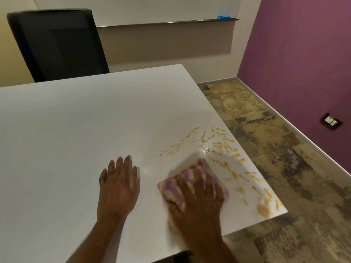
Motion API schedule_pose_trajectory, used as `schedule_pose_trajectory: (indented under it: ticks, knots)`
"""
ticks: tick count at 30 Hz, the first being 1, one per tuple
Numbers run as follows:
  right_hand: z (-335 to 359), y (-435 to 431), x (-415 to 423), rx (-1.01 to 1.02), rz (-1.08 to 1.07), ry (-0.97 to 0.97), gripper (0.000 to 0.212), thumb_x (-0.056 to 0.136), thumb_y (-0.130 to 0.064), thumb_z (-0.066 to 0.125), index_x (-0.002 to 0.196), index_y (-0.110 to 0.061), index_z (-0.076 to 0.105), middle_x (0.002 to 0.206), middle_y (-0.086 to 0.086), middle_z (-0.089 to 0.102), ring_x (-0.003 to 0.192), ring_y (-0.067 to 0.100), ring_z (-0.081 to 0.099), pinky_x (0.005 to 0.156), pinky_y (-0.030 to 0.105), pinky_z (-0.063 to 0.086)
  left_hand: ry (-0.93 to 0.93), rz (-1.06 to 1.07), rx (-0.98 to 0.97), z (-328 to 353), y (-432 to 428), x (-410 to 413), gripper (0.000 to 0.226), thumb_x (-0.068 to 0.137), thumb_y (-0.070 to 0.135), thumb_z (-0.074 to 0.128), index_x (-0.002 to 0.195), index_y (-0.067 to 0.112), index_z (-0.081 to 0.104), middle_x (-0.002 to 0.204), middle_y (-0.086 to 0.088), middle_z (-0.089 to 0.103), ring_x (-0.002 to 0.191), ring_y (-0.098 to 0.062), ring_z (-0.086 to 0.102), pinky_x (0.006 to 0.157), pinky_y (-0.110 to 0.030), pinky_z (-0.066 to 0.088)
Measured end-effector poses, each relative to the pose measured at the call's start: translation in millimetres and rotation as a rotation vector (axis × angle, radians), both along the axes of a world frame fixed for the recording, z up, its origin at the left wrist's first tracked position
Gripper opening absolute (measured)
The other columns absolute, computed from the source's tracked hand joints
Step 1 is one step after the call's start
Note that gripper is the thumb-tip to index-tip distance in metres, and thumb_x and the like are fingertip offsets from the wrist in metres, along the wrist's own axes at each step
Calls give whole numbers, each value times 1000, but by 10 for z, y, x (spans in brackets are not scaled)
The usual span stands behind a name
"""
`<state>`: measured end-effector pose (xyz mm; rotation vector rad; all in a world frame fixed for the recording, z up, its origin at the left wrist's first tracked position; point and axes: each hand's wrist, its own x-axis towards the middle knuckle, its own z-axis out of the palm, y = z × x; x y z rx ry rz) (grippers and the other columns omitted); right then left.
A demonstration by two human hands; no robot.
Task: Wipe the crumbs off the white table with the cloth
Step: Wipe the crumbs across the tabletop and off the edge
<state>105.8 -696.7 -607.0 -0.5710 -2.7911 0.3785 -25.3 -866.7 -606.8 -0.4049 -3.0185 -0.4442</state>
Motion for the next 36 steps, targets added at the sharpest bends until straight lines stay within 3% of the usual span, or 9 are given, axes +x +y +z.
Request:
schedule_pose_trajectory:
  ticks: [5,14,19,26,31,34,36]
  knots:
    - [4,165,-367,-11,-220,-75,71,84,-68,47,144,-32,55,160,23,36,145,48,34,117,65,26,-46,-40,-46,0,15,-69,82,99,58,-2,159,20,37,165,-12,38,156,-33,28,126,-51,22]
    - [-31,377,-1278,4,-302,-11,62,89,-61,49,140,-28,60,156,26,43,139,50,41,116,59,28,-78,-107,-64,-1,68,-332,71,103,53,6,158,23,40,166,-9,36,157,-30,26,127,-49,21]
    - [-23,367,-1652,1,-266,-2,62,91,-61,47,141,-26,60,157,25,42,140,50,41,118,60,29,-89,-127,-60,-45,73,-418,73,102,55,-1,161,28,31,171,-4,26,161,-24,15,130,-47,13]
    - [8,180,-1938,-48,-55,-63,67,95,-68,33,149,-33,48,166,14,33,155,42,23,124,58,14,-106,-138,20,-72,75,-531,79,98,59,-10,165,26,12,173,2,16,162,-20,5,131,-40,4]
    - [54,-47,-1798,-91,105,-93,59,95,-63,40,145,-35,51,162,8,41,152,39,30,123,59,17,-30,-114,167,39,90,-560,63,103,38,25,156,6,38,159,-10,48,150,-36,40,123,-49,28]
    - [93,-252,-1516,-130,179,-81,57,91,-59,40,141,-35,54,157,4,48,150,37,35,122,60,22,-33,-146,120,16,52,-569,56,106,24,43,158,8,35,163,-8,41,153,-33,33,126,-45,22]
    - [116,-344,-1257,-151,218,-98,58,88,-56,44,141,-37,54,157,1,49,150,34,35,124,59,21,-8,-154,183,-11,32,-563,52,107,26,38,156,8,40,162,-8,43,152,-32,36,125,-47,26]
